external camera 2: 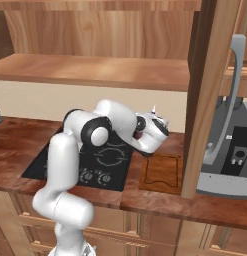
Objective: Grab the spray bottle from the cabinet, then place it next to the cutting board for sanitizing. Then grab the dish brush from the countertop next to the sink and place it next to the cutting board.
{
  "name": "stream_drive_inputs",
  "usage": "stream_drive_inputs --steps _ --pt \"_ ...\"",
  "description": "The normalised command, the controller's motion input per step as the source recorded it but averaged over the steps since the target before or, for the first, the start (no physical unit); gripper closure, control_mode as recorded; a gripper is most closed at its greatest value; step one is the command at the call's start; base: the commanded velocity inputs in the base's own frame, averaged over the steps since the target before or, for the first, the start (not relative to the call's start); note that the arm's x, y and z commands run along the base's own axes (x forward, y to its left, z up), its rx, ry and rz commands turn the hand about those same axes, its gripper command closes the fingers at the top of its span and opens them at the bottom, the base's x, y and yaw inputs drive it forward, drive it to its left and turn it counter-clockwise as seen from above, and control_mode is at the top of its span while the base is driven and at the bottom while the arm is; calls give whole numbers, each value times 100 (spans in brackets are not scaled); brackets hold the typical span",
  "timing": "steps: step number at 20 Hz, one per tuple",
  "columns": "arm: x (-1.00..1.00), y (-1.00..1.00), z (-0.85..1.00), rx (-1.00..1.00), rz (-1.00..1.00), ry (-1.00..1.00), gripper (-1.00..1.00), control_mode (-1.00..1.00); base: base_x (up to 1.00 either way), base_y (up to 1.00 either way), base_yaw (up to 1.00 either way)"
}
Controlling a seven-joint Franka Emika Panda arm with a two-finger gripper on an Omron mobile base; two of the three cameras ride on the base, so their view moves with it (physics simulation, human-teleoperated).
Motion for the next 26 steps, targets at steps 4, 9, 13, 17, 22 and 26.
stream_drive_inputs --steps 4,9,13,17,22,26 --pt "19 0 -31 -2 3 -6 100 -100 0 0 0" --pt "4 0 -42 -1 5 -4 100 -100 0 0 0" --pt "5 0 -48 -1 5 -4 100 -100 0 0 0" --pt "7 0 -42 -1 3 -6 100 -100 0 0 0" --pt "1 0 -42 0 3 -12 100 -100 0 0 0" --pt "0 0 -47 0 2 -12 100 -100 0 0 0"
